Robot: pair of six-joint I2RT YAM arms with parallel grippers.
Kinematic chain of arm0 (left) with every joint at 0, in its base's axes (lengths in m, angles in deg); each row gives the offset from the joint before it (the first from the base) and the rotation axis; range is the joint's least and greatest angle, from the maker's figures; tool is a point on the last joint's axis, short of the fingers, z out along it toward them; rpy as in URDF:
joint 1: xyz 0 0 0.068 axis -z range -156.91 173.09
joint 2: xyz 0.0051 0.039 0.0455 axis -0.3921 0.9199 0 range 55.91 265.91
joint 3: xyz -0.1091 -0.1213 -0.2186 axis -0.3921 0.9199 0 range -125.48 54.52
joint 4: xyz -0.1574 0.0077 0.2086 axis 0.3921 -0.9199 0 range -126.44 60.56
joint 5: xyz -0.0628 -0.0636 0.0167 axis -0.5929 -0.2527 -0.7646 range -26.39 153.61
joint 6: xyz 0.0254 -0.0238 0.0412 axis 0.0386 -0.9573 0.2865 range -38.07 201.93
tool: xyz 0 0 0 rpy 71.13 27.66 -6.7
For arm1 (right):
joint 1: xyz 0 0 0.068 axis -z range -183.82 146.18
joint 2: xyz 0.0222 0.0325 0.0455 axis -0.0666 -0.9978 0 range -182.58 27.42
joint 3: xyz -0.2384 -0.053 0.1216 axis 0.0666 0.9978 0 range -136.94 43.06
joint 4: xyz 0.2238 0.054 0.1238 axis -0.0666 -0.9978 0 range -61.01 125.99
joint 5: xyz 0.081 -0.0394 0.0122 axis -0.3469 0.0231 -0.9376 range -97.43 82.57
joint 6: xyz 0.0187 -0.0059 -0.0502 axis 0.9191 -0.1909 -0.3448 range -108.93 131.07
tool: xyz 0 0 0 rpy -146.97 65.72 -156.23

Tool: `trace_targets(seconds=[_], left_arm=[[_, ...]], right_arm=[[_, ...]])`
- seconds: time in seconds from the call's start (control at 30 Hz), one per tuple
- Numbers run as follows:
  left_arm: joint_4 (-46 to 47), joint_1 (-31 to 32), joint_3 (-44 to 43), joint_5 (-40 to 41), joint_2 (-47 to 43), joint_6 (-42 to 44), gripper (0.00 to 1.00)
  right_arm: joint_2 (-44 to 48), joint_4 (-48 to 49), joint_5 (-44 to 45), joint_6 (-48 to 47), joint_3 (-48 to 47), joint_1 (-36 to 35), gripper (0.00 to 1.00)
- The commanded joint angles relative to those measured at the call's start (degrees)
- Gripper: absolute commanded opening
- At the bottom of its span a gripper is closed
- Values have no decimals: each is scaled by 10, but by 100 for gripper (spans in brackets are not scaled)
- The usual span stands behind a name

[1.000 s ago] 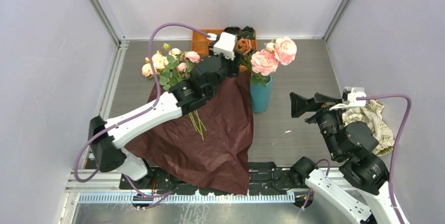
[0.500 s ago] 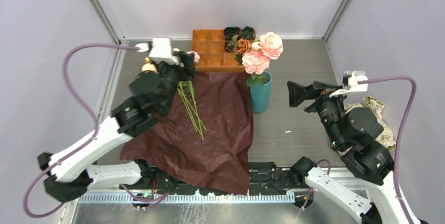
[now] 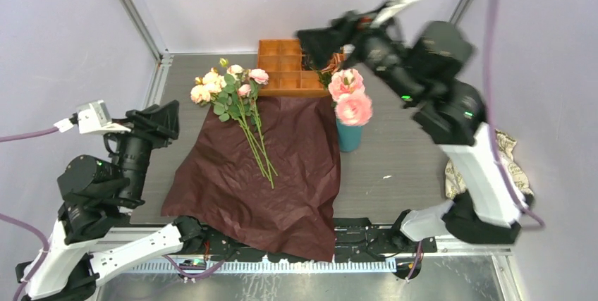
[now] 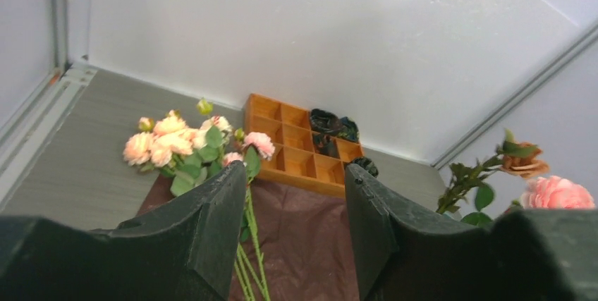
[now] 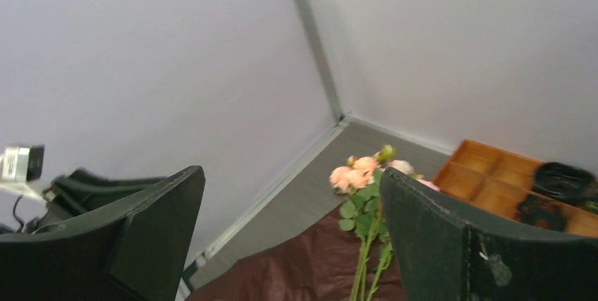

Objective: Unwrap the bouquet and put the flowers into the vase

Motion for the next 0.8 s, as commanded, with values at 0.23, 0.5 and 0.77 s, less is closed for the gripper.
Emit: trace_targets(seconds=[0.23,0.5,0.77], left_arm=[[-198,1,-52,118,-49,-79,52],[-235,1,-44,152,-90,-96,53],[-232,2,-39,119,-86,-98,53]], right_arm=[[-315,-190,168,-109,-217,-268,99],[-304,-129,170,-4,8,-270,97],[-388,-117,258,100,134,-266,91]])
